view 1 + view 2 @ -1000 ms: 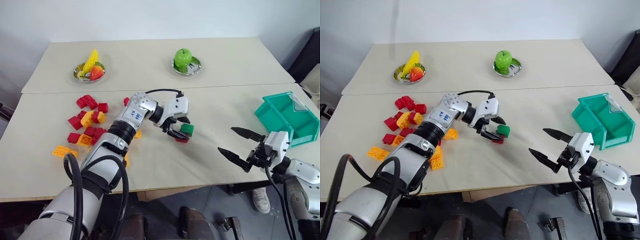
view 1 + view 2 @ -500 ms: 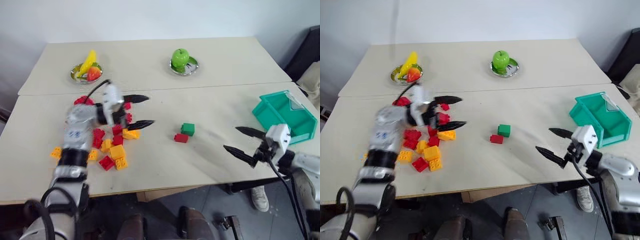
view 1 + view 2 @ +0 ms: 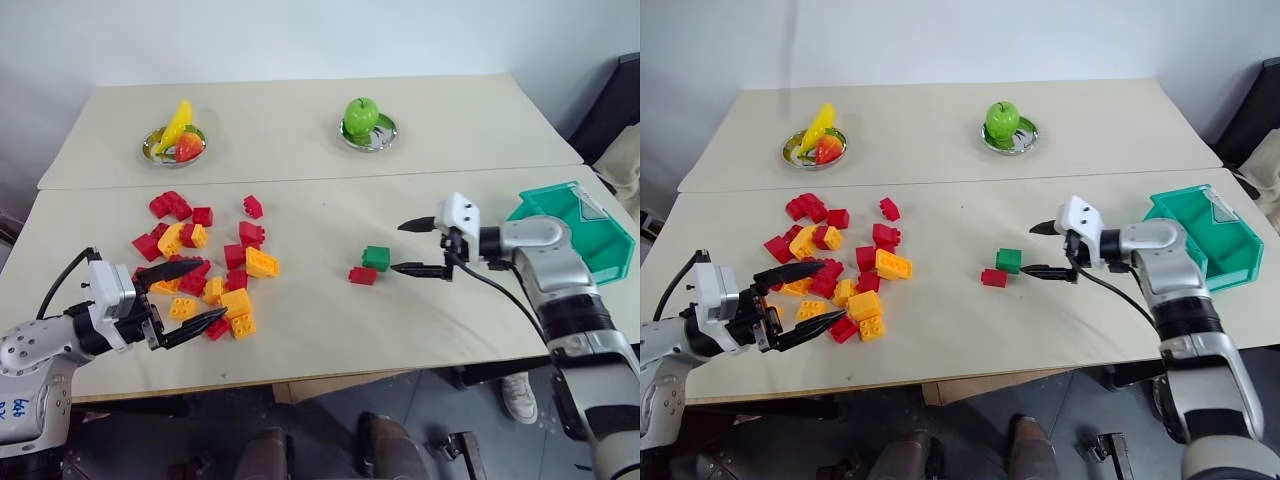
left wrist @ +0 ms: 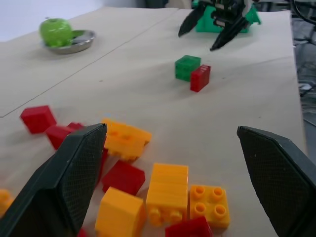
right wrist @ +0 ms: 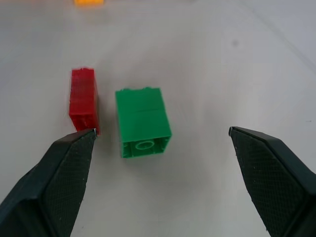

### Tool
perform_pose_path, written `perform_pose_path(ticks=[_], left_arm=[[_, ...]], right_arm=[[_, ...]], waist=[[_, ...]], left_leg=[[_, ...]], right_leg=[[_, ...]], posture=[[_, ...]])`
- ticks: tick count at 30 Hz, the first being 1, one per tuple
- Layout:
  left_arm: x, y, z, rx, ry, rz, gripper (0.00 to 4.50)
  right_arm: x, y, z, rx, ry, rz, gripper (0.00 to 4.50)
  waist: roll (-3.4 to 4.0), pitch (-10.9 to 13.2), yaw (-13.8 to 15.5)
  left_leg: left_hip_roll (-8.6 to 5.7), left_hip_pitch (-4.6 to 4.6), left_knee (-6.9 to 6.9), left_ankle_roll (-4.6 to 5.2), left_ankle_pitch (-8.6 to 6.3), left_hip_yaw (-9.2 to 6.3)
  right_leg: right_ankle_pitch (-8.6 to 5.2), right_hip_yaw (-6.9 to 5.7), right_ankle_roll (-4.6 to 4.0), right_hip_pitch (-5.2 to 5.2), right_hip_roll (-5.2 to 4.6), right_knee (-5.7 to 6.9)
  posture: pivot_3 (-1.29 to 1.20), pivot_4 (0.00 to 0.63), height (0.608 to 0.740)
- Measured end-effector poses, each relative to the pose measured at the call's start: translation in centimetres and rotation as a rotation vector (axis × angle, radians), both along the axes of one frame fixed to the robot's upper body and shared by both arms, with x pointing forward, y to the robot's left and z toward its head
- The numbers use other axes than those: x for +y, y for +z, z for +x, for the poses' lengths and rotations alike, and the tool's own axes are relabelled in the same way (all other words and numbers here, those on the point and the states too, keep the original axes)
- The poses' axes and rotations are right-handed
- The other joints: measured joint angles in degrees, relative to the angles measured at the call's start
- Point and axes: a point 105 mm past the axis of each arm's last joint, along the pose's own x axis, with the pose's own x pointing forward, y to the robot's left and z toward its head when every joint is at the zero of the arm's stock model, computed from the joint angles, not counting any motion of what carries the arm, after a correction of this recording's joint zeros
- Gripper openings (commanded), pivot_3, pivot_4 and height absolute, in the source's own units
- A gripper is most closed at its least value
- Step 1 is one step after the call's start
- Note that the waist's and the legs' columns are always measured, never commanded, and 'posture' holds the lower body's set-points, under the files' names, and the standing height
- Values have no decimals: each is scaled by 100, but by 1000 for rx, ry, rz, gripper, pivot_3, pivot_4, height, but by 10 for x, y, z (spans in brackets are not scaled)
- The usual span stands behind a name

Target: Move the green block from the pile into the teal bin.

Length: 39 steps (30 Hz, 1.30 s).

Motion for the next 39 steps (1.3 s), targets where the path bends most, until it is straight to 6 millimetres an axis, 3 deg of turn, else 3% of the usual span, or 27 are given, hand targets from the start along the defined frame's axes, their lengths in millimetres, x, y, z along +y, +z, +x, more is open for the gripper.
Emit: perform_pose_path(ticks=[12, 15, 22, 25, 30, 39], left_arm=[[-1, -4, -14, 13, 14, 1, 4483], [-1, -2, -15, 9, 11, 9, 4500], [-2, 0, -17, 1, -15, 4, 4500], [-5, 0, -15, 2, -26, 0, 4500], [-23, 8, -4, -49, -71, -78, 4500], [-87, 25, 17, -116, -262, -248, 4500]], right_arm=[[28, -17, 16, 29, 91, -82, 4500], [30, -20, 16, 32, 100, -79, 3871], [32, -23, 15, 20, 111, -61, 1538], [28, -19, 17, -4, 99, -43, 1468], [-4, -1, 19, -79, -12, 31, 1468], [-112, 71, -8, -362, -488, 318, 1468]], waist=[[7, 4, -173], [7, 4, -168], [11, 6, -181], [13, 7, -173], [16, 9, -118], [23, 8, -98]], left_leg=[[7, 0, -5, -5, -1, 2], [7, 0, -5, -5, -2, 2], [8, 0, -6, -7, -3, 2], [8, 0, -6, -8, -3, 2], [3, -2, -3, -7, -3, -1], [3, -1, 0, -7, -3, 8]], right_leg=[[-3, 0, -5, -5, 5, 1], [-3, 0, -5, -5, 5, 1], [-3, 0, -6, -5, 5, 1], [-3, 0, -6, -5, 5, 1], [-3, -1, -6, -3, -1, 1], [-2, -2, -3, -3, 0, 4]], posture=[[0, 150, 740], [0, 150, 740], [0, 150, 740], [0, 150, 740], [0, 150, 740], [0, 150, 740]])
